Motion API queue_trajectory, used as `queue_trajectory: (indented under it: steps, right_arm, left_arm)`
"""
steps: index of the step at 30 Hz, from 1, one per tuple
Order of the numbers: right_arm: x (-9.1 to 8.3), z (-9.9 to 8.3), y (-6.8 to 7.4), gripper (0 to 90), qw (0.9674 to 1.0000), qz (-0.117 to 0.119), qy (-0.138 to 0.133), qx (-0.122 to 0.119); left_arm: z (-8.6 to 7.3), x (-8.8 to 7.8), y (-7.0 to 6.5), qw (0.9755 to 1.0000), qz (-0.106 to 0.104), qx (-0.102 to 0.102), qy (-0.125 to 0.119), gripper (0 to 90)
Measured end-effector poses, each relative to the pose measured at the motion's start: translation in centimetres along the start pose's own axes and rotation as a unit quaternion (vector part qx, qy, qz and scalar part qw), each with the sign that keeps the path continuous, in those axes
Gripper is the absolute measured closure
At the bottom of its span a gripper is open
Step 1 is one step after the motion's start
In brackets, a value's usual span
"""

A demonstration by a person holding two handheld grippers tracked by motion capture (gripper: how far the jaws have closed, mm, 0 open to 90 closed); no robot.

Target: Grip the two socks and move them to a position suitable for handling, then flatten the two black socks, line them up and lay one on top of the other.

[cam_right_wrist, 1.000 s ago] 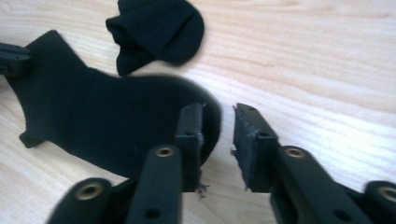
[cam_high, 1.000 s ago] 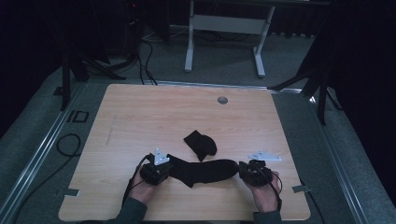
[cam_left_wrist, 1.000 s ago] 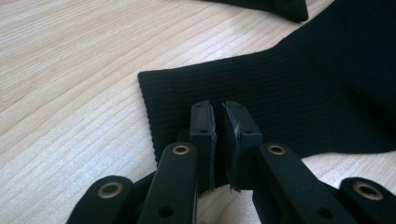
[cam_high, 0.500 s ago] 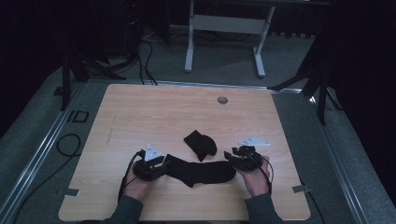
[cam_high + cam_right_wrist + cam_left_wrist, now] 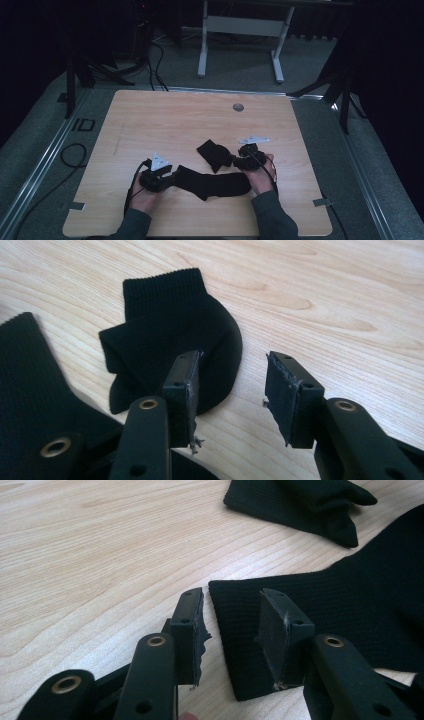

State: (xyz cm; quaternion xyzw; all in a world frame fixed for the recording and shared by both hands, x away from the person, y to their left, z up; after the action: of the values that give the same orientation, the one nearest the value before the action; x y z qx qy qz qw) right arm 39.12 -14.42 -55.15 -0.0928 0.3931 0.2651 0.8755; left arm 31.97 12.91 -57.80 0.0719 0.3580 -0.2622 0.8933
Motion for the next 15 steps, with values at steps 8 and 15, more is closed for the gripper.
queue_trajectory:
  steps: [8,15]
  right_arm:
    - [0.6,0.1,-0.4,56.1,0.9999,0.005,0.009,0.008]
    - [1.3,0.1,-1.0,57.2,0.9995,0.005,0.018,0.023]
  left_arm:
    - [0.0,0.1,0.0,1.0,-0.001,0.0,0.002,62.4]
    - [0.0,0.1,-0.1,1.0,-0.001,0.003,0.002,62.3]
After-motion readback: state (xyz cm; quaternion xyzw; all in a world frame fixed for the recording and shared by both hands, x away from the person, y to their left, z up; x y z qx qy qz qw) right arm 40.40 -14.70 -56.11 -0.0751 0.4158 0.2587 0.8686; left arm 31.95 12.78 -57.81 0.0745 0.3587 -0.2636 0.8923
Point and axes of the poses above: each handheld gripper's, and its own axes: x roughly forward along the jaws, z roughly out of its top, y roughly to its left, the point moved 5 cm from there along x, roughly forward along the jaws, and after that the axes turned 2 degrees about y, right-handed, at the moved point
